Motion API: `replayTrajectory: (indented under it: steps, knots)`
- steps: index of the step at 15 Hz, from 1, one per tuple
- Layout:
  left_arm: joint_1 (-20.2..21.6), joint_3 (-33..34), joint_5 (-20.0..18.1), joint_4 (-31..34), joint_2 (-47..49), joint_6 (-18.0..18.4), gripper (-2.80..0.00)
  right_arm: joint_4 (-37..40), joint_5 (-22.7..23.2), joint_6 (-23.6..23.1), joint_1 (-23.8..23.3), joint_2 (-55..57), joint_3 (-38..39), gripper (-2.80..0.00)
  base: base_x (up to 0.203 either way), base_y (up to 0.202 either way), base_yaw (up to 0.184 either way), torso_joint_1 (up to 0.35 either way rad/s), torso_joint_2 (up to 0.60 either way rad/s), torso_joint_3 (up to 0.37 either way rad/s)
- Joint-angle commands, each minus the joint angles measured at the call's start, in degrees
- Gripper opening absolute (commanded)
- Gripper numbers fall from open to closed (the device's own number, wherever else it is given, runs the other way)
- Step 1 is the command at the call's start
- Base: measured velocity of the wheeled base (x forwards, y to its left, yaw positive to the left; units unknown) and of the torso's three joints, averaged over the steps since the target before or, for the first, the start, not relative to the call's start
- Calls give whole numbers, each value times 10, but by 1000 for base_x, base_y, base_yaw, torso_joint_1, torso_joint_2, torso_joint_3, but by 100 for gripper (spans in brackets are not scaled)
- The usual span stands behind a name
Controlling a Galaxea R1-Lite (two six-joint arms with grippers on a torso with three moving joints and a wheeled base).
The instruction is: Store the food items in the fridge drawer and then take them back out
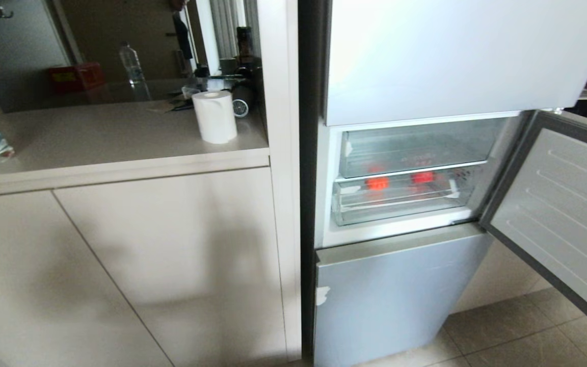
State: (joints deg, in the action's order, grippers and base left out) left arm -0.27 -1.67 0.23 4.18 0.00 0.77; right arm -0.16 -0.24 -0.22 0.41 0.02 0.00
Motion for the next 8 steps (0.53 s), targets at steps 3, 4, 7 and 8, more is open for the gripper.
replayTrajectory:
  steps: [3,4,7,8]
  knots:
    - [0,0,0,0,0,0,-280,0,0,0,0,-1,1,-280,0,-7,170,3,-3,2]
    - [0,1,0,0,0,0,-280,0,0,0,0,-1,1,-280,1,-11,179,0,5,5]
    - [0,0,0,0,0,0,-280,0,1,-2,-2,3,0,-280,1,-9,162,4,6,3]
    - [0,1,0,0,0,0,-280,0,1,-2,-4,21,0,-280,1,-6,116,2,2,-2]
